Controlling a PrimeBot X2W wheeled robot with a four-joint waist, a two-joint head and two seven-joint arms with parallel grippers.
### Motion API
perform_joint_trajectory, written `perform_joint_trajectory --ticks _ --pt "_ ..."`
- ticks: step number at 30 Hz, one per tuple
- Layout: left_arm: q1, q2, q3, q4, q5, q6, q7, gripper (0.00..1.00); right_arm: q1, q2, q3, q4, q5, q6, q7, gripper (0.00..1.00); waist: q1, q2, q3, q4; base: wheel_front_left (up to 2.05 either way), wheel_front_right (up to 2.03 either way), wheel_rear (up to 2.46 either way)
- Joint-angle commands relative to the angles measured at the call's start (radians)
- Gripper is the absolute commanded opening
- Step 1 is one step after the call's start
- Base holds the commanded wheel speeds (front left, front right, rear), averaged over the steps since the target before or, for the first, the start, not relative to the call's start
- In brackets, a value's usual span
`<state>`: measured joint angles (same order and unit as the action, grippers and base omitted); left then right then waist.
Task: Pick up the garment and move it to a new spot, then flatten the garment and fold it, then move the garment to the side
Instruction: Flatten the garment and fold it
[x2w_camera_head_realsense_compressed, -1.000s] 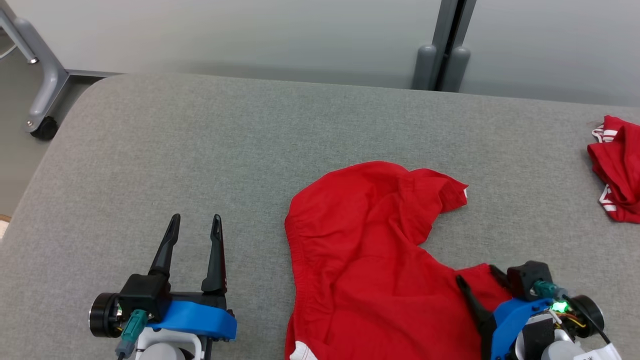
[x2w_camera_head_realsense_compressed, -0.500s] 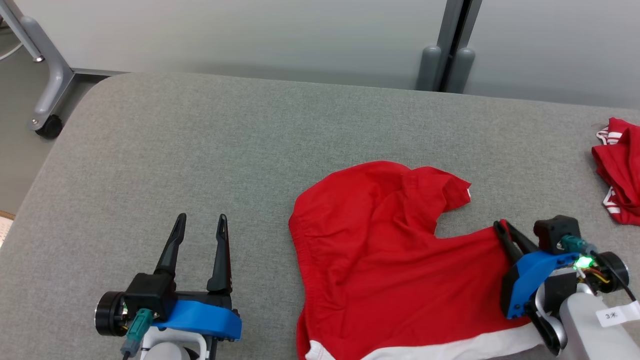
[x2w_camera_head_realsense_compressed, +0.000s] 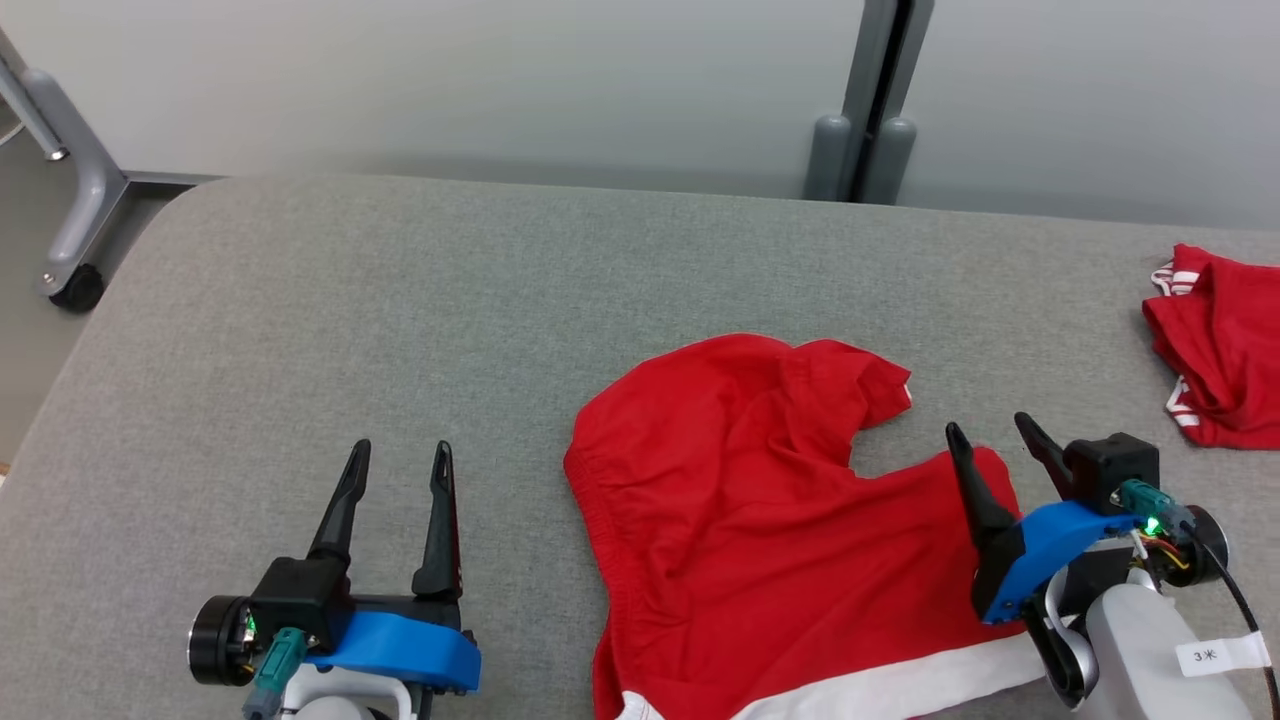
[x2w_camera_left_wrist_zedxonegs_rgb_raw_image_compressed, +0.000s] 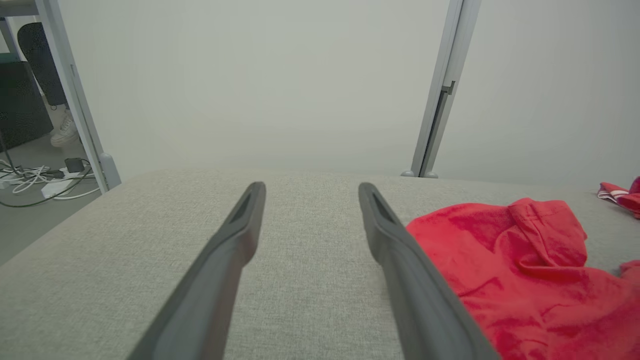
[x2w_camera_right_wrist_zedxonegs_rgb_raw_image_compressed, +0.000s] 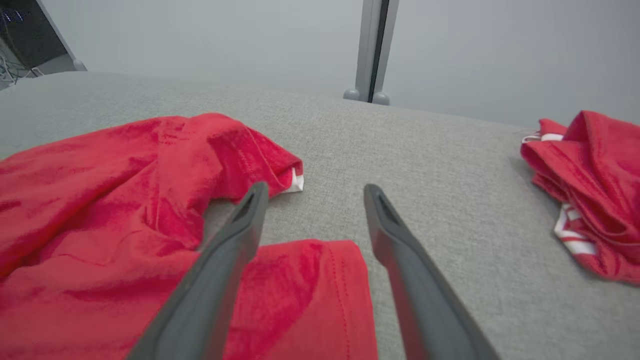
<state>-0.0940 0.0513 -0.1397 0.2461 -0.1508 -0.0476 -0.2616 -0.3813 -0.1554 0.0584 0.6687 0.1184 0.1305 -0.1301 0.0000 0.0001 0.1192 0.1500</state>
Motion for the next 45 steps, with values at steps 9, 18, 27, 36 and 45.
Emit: perform_joint_trajectory --ticks 9,18,27,36,45 --pt "0.041 0.014 0.036 -0.01 0.02 -0.002 -0.005 1.0 0.111 0.044 -0.039 -0.186 0.019 0.001 -0.107 1.0 0.0 -0.0001 -0.062 -0.085 0.0 0.0 0.0" --pt "0.073 0.026 0.051 -0.013 0.029 -0.006 -0.005 1.0 0.288 0.088 -0.086 -0.441 -0.001 0.001 -0.103 1.0 0.0 -0.0001 -0.092 -0.111 0.0 0.0 0.0" --pt "0.096 0.03 0.06 -0.016 0.031 -0.004 -0.005 1.0 0.438 0.104 -0.114 -0.604 -0.008 0.001 -0.055 1.0 0.0 -0.0001 -0.107 -0.109 0.0 0.0 0.0" --pt "0.04 0.027 0.044 0.003 0.035 -0.016 -0.005 1.0 0.44 0.105 -0.108 -0.647 0.018 0.001 -0.031 1.0 0.0 -0.0001 -0.089 -0.115 0.0 0.0 0.0" --pt "-0.072 0.031 -0.02 0.118 0.033 -0.048 0.043 1.0 0.417 0.105 -0.094 -0.632 0.025 0.001 -0.032 1.0 0.0 -0.0001 -0.049 -0.139 0.0 0.0 0.0"
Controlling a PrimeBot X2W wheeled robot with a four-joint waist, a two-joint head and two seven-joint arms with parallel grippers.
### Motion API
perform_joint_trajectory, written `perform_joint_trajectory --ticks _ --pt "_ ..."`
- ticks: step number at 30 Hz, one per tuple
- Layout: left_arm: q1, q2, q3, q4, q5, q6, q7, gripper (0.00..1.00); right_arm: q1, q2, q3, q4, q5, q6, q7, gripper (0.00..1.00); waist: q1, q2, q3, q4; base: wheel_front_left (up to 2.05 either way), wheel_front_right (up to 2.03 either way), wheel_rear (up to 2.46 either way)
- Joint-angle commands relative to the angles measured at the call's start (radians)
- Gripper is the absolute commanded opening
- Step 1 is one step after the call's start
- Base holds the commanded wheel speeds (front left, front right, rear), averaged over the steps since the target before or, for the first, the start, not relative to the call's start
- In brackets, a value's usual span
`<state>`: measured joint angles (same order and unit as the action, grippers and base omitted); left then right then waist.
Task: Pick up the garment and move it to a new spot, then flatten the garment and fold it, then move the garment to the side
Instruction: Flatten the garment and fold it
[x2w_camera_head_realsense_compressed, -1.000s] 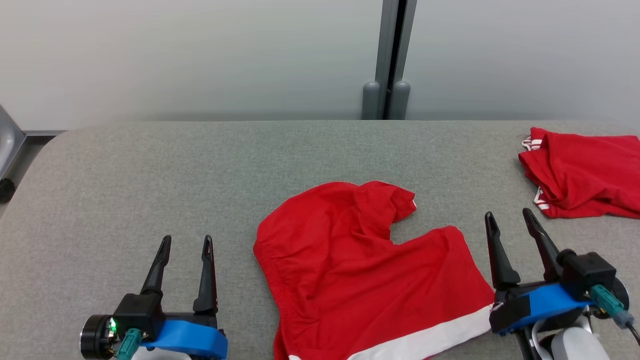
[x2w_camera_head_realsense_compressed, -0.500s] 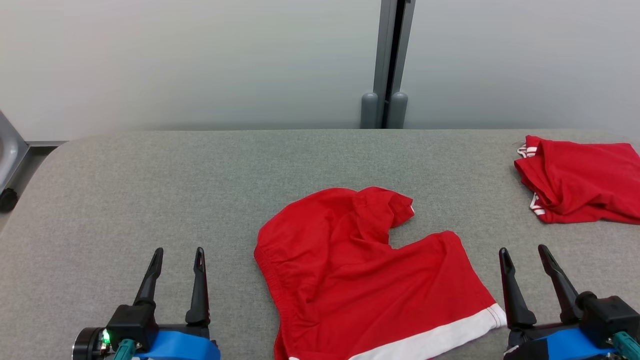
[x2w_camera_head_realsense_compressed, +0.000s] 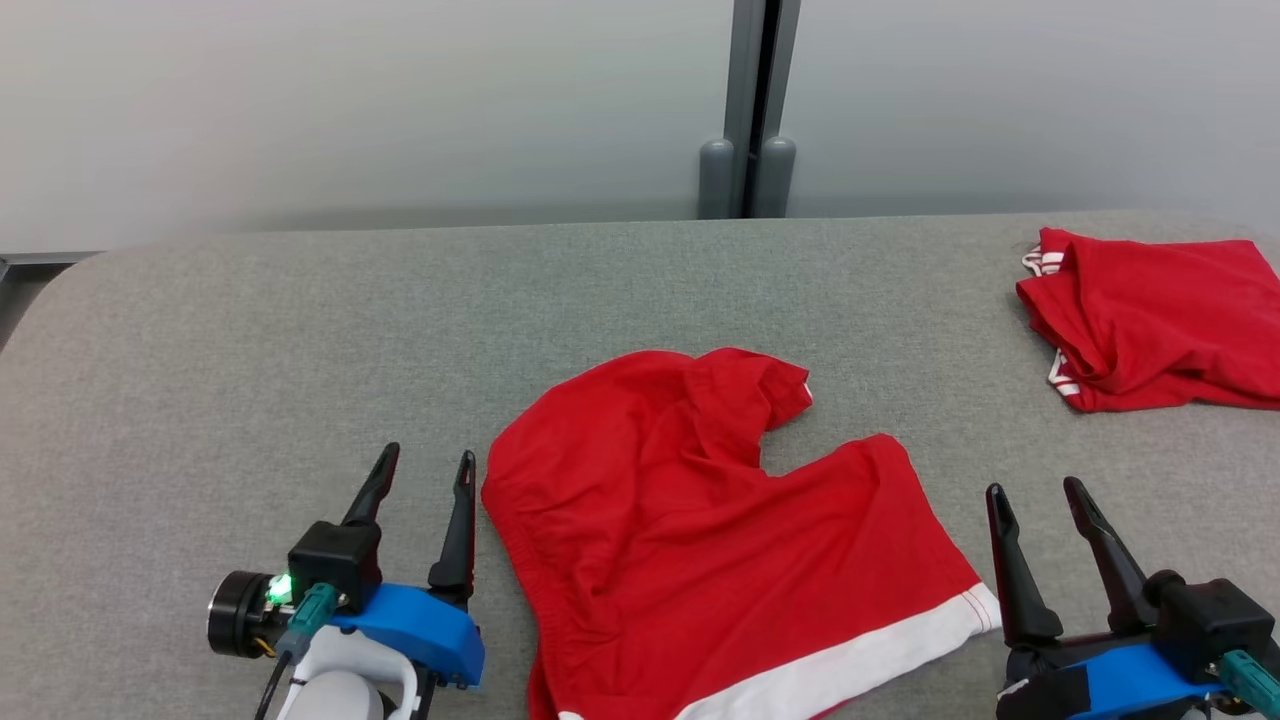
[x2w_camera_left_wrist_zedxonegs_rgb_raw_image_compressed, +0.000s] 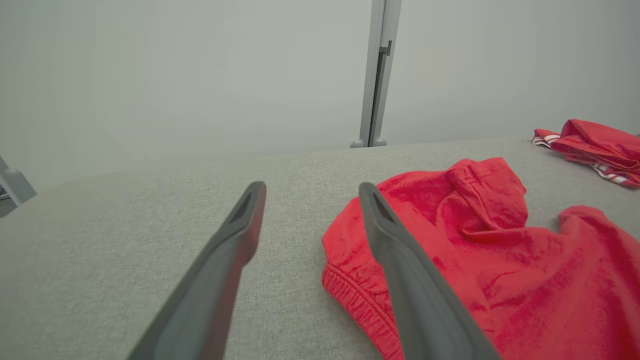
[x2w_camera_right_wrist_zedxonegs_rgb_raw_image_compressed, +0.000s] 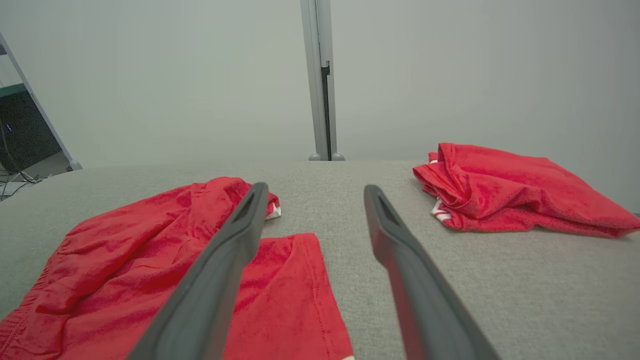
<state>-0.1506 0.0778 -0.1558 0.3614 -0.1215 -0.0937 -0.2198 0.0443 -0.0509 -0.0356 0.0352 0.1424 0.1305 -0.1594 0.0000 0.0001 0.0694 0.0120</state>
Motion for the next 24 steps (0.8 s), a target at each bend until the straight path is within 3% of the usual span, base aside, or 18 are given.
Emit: perform_joint_trajectory --ticks 1,24 --pt "-0.022 0.005 -0.012 0.025 0.002 -0.006 0.016 1.0 -0.011 0.0 0.001 0.003 0.002 0.001 -0.004 1.0 0.0 -0.0001 0.006 -0.005 0.0 0.0 0.0" --pt "-0.234 0.068 -0.256 0.417 -0.073 -0.037 0.25 1.0 -0.086 0.0 0.0 0.061 -0.001 0.001 -0.011 1.0 0.0 -0.0001 0.109 -0.067 0.0 0.0 0.0"
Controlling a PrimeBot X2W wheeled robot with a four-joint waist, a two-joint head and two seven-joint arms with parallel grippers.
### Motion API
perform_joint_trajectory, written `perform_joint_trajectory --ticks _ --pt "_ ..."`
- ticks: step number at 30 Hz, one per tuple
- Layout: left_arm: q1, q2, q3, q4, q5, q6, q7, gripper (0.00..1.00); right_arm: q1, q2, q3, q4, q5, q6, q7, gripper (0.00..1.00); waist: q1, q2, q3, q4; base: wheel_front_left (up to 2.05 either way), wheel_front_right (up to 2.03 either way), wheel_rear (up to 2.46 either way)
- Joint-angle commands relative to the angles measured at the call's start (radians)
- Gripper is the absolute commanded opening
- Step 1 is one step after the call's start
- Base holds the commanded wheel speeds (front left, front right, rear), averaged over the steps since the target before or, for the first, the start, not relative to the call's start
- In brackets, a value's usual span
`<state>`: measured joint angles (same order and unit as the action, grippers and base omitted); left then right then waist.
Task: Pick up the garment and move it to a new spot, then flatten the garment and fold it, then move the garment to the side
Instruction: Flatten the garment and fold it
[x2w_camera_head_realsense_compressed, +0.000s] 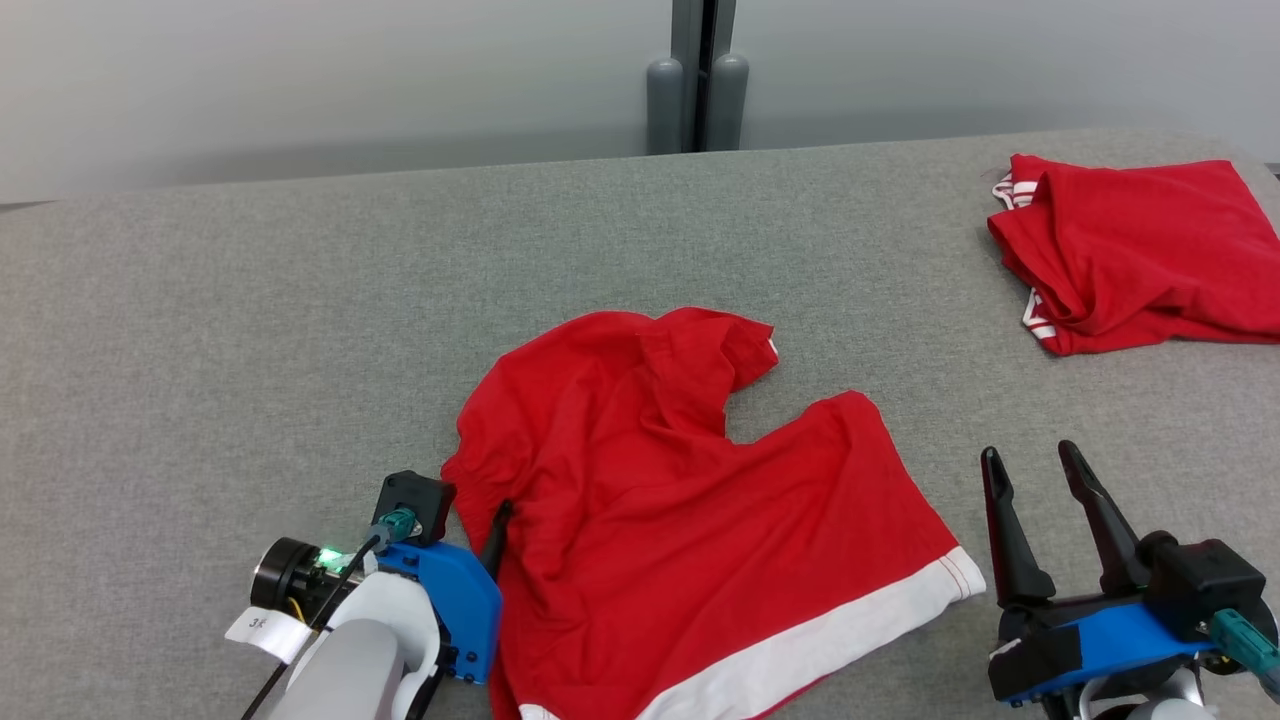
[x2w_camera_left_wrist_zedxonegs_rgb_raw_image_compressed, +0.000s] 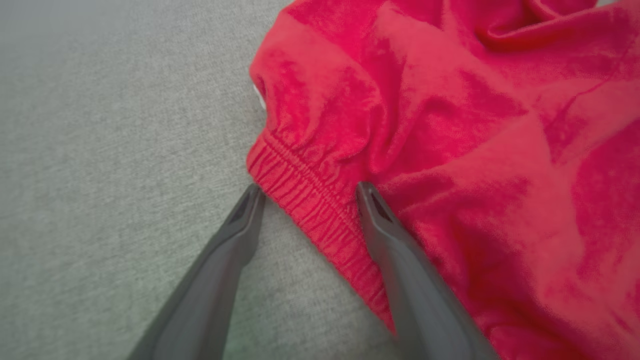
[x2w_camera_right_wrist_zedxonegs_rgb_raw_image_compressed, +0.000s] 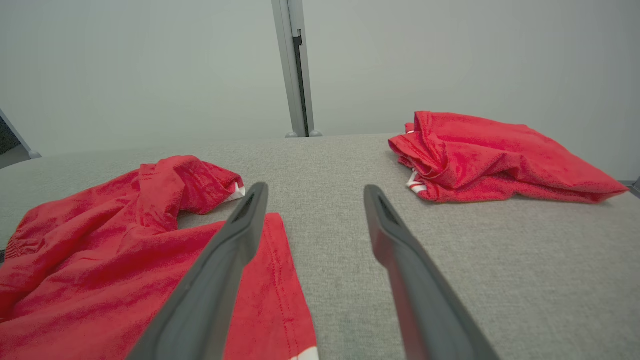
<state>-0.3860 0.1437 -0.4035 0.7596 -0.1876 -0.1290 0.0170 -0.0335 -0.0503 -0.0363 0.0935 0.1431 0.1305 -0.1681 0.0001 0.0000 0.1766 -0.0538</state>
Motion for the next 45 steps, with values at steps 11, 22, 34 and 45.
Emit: perform_joint_trajectory --ticks 11,22,34,45 --pt "-0.136 0.029 -0.066 0.017 -0.085 -0.001 -0.097 0.0 -0.024 -0.001 0.0 0.002 -0.001 0.001 -0.022 1.0 -0.0001 0.0 0.009 -0.012 0.0 0.0 0.0" --pt "-0.252 0.051 -0.013 0.116 -0.109 0.034 -0.203 0.0 -0.042 0.0 -0.019 0.018 -0.01 0.001 -0.035 1.0 -0.0001 0.0 0.024 -0.041 0.0 0.0 0.0" --pt "-0.117 0.04 0.018 0.088 -0.125 0.069 -0.283 1.0 -0.001 0.0 -0.023 0.051 0.003 0.001 -0.042 1.0 -0.0001 0.0 -0.047 -0.004 0.0 0.0 0.0" --pt "0.154 0.05 0.147 -0.302 -0.076 0.151 -0.283 1.0 0.038 -0.001 -0.017 0.043 0.012 0.001 -0.029 1.0 -0.0001 0.0 -0.127 0.071 0.0 0.0 0.0"
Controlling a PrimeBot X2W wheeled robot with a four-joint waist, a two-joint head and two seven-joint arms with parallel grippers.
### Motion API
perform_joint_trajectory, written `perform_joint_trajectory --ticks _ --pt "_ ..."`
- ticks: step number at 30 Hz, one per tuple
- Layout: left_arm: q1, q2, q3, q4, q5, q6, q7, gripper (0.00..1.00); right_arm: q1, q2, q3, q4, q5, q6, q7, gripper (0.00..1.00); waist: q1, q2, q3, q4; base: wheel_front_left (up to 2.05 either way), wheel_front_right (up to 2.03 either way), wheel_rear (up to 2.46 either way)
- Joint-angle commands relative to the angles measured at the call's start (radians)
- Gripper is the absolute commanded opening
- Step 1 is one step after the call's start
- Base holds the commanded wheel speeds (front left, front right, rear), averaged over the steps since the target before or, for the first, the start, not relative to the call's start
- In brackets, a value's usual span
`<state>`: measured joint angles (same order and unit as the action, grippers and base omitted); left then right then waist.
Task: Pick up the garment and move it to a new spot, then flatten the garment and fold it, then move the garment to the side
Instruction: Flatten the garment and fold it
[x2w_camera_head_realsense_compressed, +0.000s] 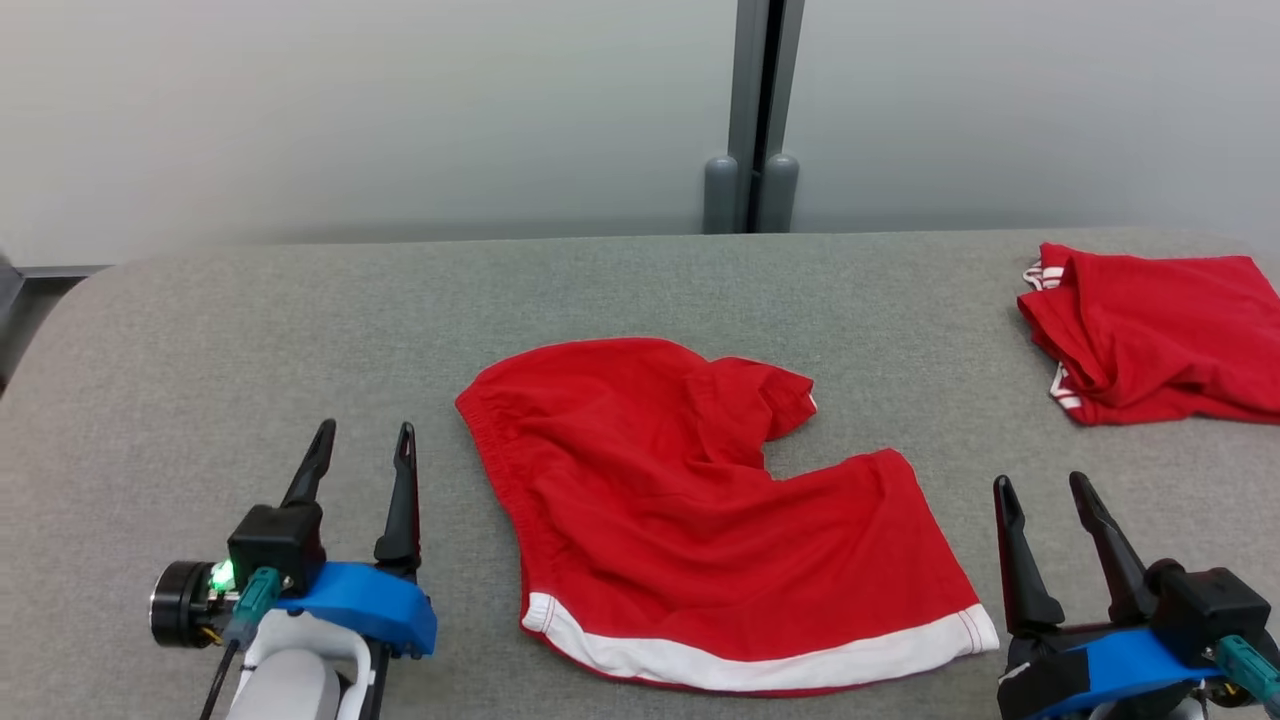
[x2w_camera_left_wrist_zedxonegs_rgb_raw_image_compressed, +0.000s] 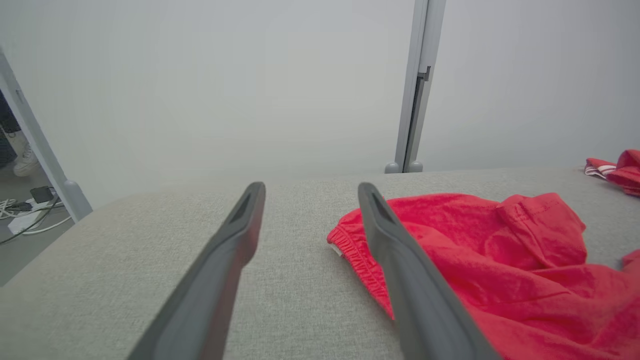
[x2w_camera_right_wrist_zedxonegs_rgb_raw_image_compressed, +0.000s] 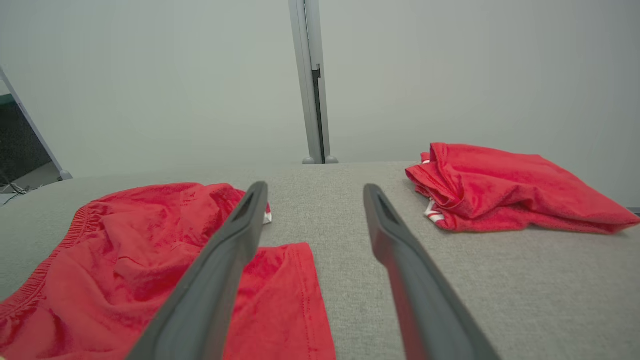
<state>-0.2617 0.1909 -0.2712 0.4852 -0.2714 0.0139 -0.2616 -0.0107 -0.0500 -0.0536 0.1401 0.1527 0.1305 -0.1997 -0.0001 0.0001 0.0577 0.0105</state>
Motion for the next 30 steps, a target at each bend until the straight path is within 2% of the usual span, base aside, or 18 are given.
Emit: perform_joint_trajectory --ticks 1,14,21,30 --pt "0.049 0.003 0.024 -0.053 0.014 0.012 -0.004 1.0 0.018 -0.001 0.002 -0.006 0.003 0.001 0.005 1.0 0.0001 -0.0001 -0.013 0.011 0.0 0.0 0.0" --pt "0.238 -0.011 0.137 -0.272 0.058 0.052 -0.005 1.0 0.07 -0.001 -0.001 -0.055 0.002 0.001 0.037 1.0 0.0001 -0.0001 -0.06 0.043 0.0 0.0 0.0" --pt "0.302 -0.025 0.155 -0.3 0.077 0.056 -0.004 1.0 0.108 -0.001 -0.007 -0.089 -0.007 0.001 0.059 1.0 0.0001 -0.0001 -0.063 0.05 0.0 0.0 0.0" --pt "0.288 -0.035 0.17 -0.291 0.091 0.04 -0.005 1.0 0.113 -0.001 -0.009 -0.1 -0.004 0.001 0.072 1.0 0.0001 -0.0001 -0.055 0.05 0.0 0.0 0.0"
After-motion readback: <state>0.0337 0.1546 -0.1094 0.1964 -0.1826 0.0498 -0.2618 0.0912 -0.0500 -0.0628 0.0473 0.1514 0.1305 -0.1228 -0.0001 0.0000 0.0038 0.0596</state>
